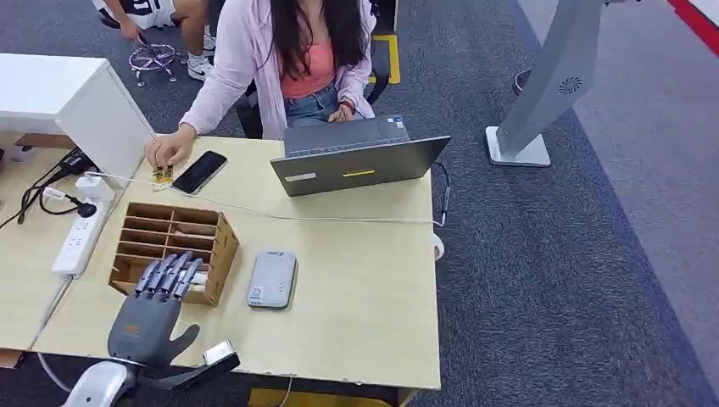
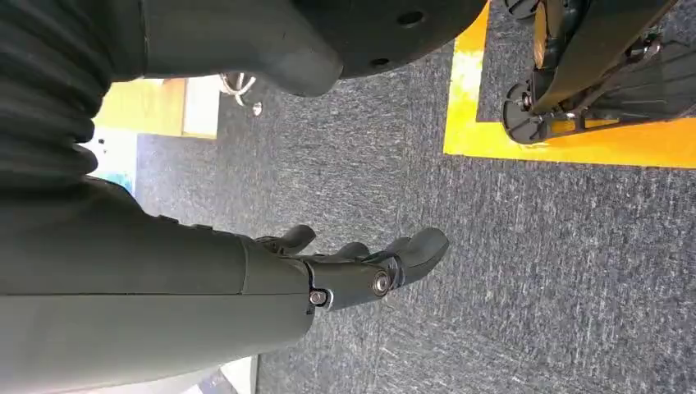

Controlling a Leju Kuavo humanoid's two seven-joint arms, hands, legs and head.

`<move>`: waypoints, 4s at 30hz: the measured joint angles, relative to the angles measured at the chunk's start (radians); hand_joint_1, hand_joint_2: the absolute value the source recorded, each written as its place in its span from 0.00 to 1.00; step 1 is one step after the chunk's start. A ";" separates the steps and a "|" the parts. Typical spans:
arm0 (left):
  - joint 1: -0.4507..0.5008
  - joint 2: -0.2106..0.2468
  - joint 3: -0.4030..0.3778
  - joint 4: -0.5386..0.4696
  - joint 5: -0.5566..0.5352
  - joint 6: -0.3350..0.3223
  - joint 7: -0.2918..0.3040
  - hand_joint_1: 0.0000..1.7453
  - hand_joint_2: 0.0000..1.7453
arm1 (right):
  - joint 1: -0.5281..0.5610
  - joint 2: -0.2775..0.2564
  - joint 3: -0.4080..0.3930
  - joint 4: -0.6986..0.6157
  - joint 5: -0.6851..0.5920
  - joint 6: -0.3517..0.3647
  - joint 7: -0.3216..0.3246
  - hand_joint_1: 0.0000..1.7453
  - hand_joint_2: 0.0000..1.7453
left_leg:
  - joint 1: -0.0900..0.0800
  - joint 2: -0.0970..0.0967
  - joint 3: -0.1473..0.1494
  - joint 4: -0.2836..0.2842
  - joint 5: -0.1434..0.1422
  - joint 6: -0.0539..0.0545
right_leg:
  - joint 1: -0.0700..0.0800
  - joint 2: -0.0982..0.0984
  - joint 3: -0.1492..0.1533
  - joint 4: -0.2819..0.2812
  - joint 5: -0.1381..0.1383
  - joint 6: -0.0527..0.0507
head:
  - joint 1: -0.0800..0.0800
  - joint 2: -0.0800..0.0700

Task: Pass the card to the sensor for recognition and then transmit it.

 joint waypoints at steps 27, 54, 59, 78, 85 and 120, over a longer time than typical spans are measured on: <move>-0.036 -0.013 0.034 0.100 -0.052 0.063 0.136 0.00 1.00 | -0.001 0.000 0.001 0.000 0.031 0.001 0.007 0.00 1.00 | 0.000 0.000 0.000 0.000 0.000 0.000 | 0.000 -0.001 0.000 0.000 0.000 0.000 | 0.000 0.000; -0.095 -0.075 0.134 0.237 -0.058 0.072 0.109 0.00 1.00 | -0.001 0.000 0.003 -0.001 0.042 0.003 0.015 0.00 1.00 | 0.000 0.000 0.000 0.000 0.000 0.000 | 0.000 -0.001 0.000 0.000 0.000 0.000 | 0.000 0.000; -0.096 -0.077 0.134 0.241 -0.058 0.072 0.109 0.00 1.00 | -0.001 0.000 0.003 -0.001 0.042 0.003 0.015 0.00 1.00 | 0.000 0.000 0.000 0.000 0.000 0.000 | 0.000 -0.001 0.000 0.000 0.000 0.000 | 0.000 0.000; -0.104 -0.090 0.134 0.254 -0.076 0.144 0.084 1.00 1.00 | -0.001 0.000 0.011 -0.002 0.051 0.003 0.014 0.00 1.00 | 0.000 0.000 0.000 0.000 0.000 0.000 | 0.000 -0.001 0.000 0.000 0.000 0.000 | 0.000 0.000; -0.102 -0.091 0.135 0.254 -0.076 0.146 0.070 1.00 1.00 | -0.001 0.000 0.013 -0.002 0.048 0.003 0.007 0.00 1.00 | 0.000 0.000 0.000 0.000 0.000 0.000 | 0.000 -0.001 0.000 0.000 0.000 0.000 | 0.000 0.000; -0.489 -0.049 0.178 0.259 0.017 0.195 -0.035 1.00 1.00 | -0.004 0.000 0.046 -0.003 0.074 0.011 -0.008 0.00 1.00 | 0.000 -0.002 0.000 0.000 0.003 0.000 | 0.000 -0.003 0.001 0.000 0.002 0.000 | 0.000 0.000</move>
